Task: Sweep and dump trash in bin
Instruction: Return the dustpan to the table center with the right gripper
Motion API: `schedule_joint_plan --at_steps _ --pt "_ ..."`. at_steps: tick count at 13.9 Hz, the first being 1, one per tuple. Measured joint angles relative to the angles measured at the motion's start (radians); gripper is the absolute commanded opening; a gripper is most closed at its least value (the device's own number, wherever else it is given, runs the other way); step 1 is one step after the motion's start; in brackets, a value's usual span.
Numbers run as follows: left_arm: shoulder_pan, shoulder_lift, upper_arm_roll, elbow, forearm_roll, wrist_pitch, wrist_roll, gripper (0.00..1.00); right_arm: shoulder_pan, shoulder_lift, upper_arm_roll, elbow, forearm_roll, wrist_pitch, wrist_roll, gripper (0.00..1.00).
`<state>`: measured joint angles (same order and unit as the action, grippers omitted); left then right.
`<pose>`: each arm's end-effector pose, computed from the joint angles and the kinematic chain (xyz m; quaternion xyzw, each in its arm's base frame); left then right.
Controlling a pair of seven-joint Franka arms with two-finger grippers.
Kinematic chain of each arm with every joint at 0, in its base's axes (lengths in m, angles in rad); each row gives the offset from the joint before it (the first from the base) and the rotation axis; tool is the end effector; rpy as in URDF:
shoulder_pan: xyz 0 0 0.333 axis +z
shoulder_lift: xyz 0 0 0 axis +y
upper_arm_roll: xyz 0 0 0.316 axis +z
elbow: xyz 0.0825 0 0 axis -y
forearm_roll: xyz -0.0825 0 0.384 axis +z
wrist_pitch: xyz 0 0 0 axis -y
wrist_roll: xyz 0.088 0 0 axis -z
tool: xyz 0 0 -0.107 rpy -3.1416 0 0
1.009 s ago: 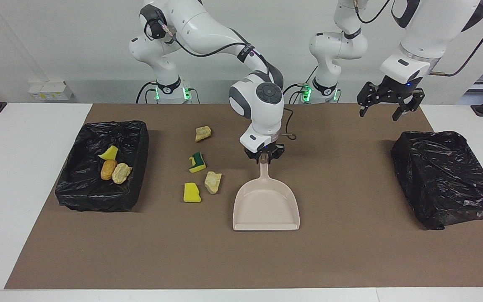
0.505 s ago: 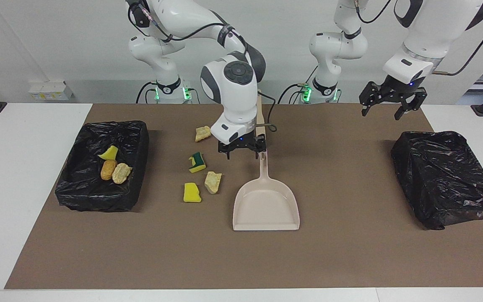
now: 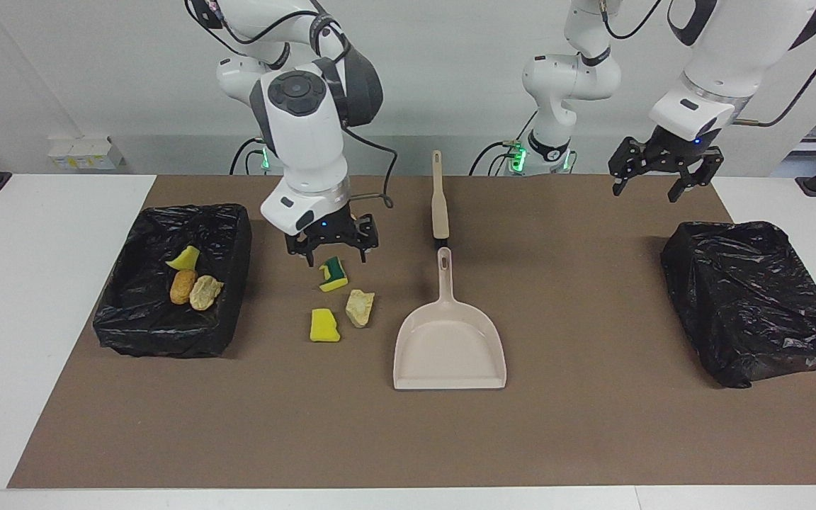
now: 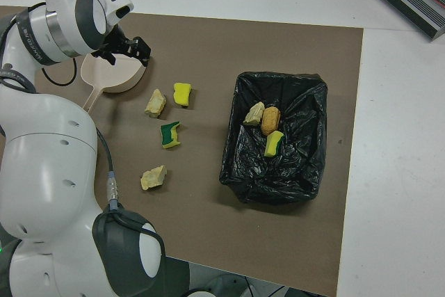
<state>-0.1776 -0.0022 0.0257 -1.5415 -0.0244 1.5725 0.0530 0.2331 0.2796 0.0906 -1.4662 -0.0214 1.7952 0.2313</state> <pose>0.5477 -0.0865 0.6397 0.9945 -0.1024 0.0160 0.0130 0.6209 0.1989 0.5264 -0.9986 -0.0462 -0.0238 0.0088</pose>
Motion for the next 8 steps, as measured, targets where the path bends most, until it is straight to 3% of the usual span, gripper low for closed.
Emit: schedule_joint_plan --at_steps 8 --pt "0.0 -0.001 -0.006 0.0 0.0 -0.004 0.0 1.0 -0.177 -0.078 -0.036 0.0 -0.001 -0.098 -0.169 1.0"
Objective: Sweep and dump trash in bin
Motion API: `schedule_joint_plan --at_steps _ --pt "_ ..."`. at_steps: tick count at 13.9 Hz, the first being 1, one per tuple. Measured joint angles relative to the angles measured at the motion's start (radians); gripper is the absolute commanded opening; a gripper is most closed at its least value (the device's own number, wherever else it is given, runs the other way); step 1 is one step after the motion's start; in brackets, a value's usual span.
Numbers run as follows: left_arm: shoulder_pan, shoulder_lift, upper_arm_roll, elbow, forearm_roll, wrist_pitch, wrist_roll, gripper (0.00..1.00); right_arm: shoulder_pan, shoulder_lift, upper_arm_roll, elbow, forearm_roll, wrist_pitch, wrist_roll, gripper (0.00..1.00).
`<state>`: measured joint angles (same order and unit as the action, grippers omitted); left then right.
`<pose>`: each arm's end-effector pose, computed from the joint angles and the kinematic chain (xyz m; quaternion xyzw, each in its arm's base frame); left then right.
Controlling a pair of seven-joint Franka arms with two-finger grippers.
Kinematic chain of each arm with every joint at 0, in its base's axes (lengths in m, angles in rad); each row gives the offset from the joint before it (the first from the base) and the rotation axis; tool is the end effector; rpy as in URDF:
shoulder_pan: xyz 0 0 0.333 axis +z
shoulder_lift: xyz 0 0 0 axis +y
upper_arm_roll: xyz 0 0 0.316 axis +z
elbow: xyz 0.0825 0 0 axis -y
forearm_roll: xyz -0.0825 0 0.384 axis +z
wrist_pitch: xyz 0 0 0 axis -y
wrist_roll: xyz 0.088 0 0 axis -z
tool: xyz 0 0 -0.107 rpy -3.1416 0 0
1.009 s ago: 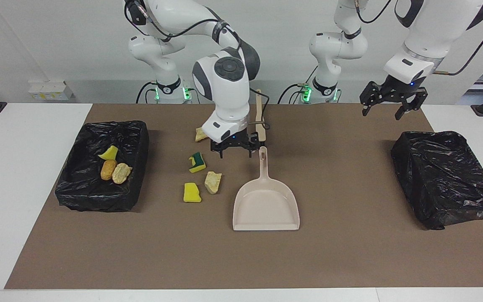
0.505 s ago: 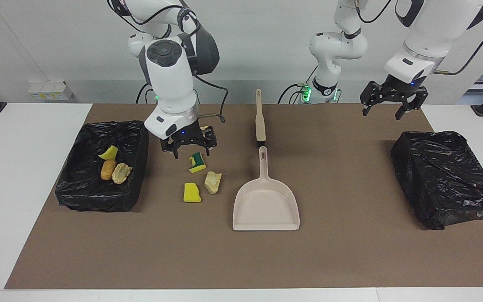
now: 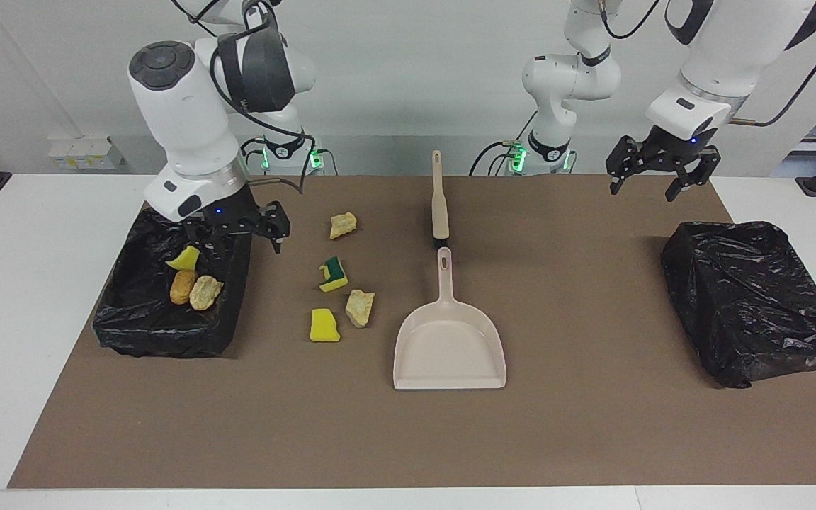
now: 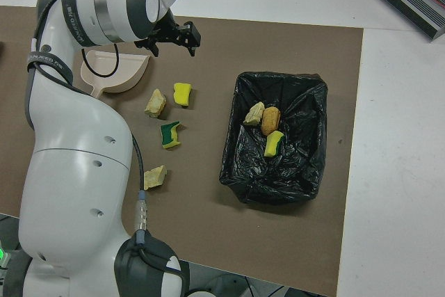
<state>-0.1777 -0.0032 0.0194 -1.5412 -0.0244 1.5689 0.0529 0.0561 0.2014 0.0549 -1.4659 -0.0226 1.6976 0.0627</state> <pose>0.5465 -0.0899 0.6401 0.9942 -0.1056 0.0148 0.0130 0.6221 0.0639 0.5671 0.9996 0.0248 0.0157 0.0044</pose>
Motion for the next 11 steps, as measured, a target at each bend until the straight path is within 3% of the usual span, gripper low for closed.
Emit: schedule_joint_plan --at_steps 7,11 --pt "0.0 0.0 0.001 0.003 0.0 0.0 0.0 1.0 -0.008 -0.04 -0.22 -0.002 -0.001 -0.017 -0.191 1.0" --pt "0.001 0.0 0.002 0.003 0.0 0.0 0.0 1.0 -0.01 -0.101 -0.229 -0.034 -0.001 -0.106 -0.189 1.0"
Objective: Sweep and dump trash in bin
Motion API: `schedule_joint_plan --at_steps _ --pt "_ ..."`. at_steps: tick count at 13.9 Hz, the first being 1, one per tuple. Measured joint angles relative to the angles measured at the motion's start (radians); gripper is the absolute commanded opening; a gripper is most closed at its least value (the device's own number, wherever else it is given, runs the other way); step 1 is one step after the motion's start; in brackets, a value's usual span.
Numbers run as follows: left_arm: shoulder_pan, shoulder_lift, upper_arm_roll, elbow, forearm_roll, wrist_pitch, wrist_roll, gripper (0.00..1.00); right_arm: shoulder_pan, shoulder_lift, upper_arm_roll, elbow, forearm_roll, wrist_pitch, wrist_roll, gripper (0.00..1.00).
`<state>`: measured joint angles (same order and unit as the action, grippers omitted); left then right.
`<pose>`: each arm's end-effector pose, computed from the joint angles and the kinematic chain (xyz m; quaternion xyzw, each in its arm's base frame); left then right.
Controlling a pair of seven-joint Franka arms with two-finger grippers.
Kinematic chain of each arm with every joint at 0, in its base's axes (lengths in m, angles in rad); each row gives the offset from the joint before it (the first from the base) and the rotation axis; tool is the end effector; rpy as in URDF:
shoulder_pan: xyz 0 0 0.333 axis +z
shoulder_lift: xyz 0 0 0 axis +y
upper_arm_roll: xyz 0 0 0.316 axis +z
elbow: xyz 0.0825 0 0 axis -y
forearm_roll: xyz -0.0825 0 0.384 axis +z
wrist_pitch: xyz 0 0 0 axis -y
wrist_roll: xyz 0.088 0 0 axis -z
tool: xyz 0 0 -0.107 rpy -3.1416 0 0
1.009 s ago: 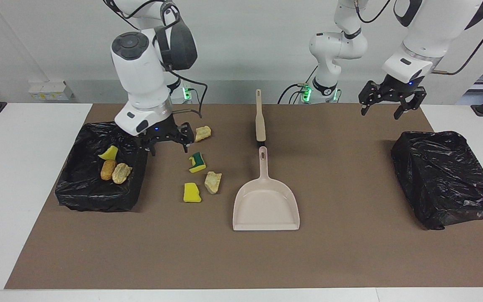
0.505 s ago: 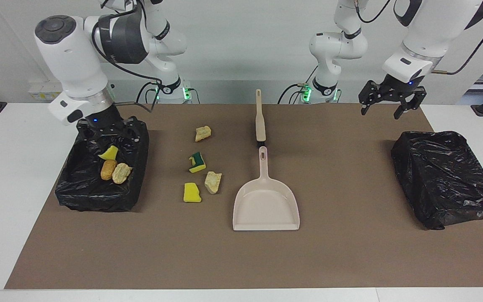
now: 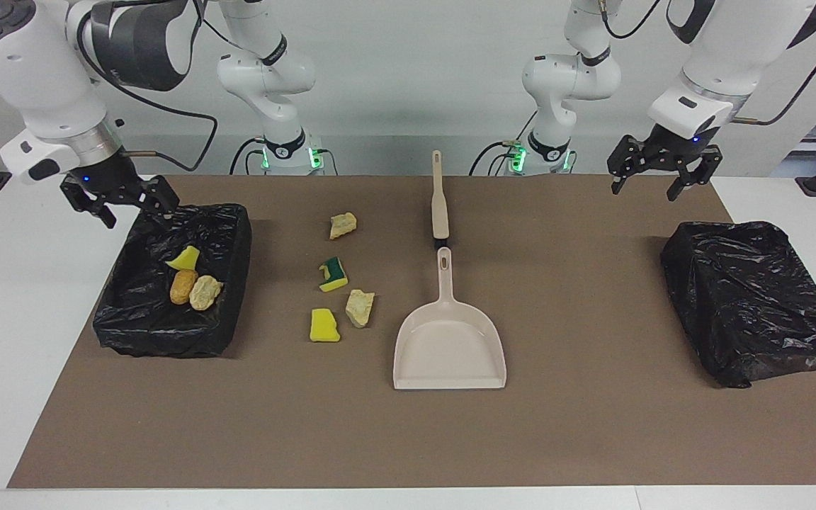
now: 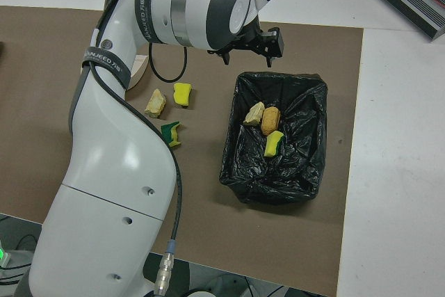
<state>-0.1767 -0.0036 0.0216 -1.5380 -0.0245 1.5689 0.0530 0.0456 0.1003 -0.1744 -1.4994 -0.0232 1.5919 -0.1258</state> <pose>0.5467 -0.0881 0.6418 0.9943 -0.1041 0.0166 0.0132 0.5822 -0.0726 0.6038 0.9998 -0.0008 -0.0057 0.0197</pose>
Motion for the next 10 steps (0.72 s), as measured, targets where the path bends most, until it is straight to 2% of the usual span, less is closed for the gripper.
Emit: schedule_joint_plan --at_steps 5,10 --pt "-0.021 0.001 -0.023 -0.022 -0.002 0.042 0.003 1.0 -0.005 -0.067 0.073 -0.03 0.0 -0.077 0.026 1.0" --pt "-0.18 0.017 -0.035 -0.118 -0.002 0.14 -0.002 1.0 -0.097 -0.071 0.186 -0.038 0.0 -0.081 0.031 1.0"
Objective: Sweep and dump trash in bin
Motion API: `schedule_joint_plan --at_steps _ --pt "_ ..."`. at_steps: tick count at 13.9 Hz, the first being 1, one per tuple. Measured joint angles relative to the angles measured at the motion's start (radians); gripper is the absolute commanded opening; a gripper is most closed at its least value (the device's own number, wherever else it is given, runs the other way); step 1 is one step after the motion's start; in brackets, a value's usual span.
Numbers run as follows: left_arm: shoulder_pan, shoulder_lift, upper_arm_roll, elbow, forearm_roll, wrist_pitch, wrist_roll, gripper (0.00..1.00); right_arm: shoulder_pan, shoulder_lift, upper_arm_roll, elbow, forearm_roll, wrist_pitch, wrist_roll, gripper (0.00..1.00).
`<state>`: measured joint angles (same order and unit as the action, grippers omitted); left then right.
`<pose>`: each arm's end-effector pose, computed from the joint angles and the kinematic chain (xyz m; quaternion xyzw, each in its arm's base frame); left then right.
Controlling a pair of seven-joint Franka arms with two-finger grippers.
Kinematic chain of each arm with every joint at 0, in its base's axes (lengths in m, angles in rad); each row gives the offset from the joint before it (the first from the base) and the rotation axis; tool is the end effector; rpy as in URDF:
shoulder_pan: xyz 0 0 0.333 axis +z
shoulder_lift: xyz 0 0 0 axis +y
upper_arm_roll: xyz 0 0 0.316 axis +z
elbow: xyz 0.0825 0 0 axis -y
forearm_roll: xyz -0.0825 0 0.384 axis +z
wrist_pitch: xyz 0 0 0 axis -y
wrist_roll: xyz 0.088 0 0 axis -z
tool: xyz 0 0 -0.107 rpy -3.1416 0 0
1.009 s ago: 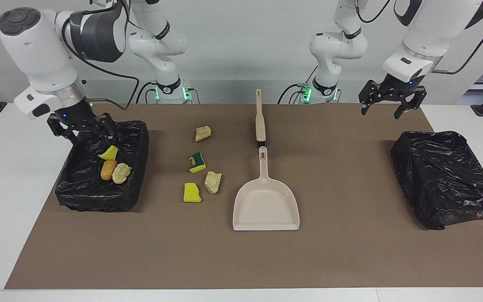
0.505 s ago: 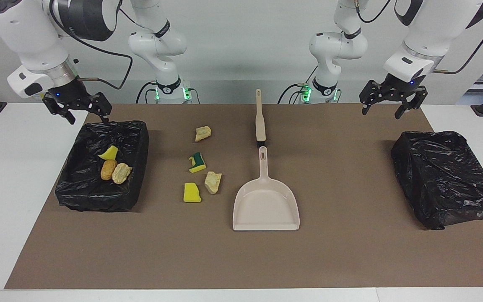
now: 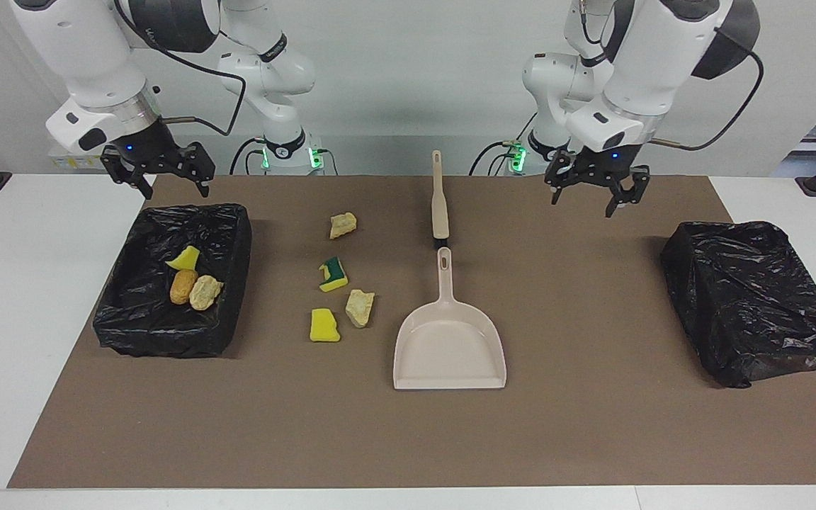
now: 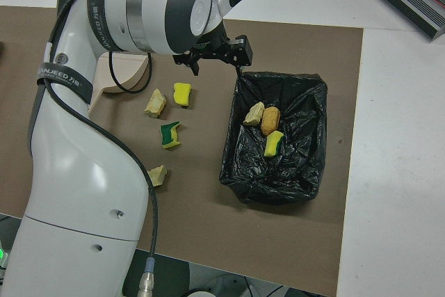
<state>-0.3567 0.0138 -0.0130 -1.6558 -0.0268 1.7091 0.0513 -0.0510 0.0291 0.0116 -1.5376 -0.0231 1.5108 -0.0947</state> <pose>0.5299 -0.2080 0.5886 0.9780 -0.2073 0.0174 0.0164 0.5567 -0.0246 0.6188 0.9992 0.0273 -0.0286 0.0095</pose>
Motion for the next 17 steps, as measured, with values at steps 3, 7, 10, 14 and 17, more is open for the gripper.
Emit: schedule_joint_plan --at_steps 3,7,10,14,17 --pt "-0.103 -0.004 -0.004 -0.13 0.0 0.09 -0.053 1.0 0.022 -0.004 -0.016 -0.001 0.0 -0.001 0.0 1.0" --pt "-0.202 0.002 -0.004 -0.252 0.0 0.207 -0.202 1.0 0.076 -0.006 -0.092 -0.005 0.0 -0.001 0.0 1.0" --pt "-0.3 0.003 -0.006 -0.345 0.0 0.297 -0.334 1.0 0.076 -0.006 -0.094 -0.005 0.0 -0.001 0.0 1.0" --pt "-0.323 0.073 0.004 -0.365 0.002 0.475 -0.384 1.0 0.071 -0.007 -0.102 -0.005 0.0 -0.001 0.0 1.0" --pt "-0.309 0.167 0.02 -0.295 0.003 0.515 -0.384 1.0 0.065 -0.007 -0.107 -0.005 0.0 -0.001 -0.001 1.0"
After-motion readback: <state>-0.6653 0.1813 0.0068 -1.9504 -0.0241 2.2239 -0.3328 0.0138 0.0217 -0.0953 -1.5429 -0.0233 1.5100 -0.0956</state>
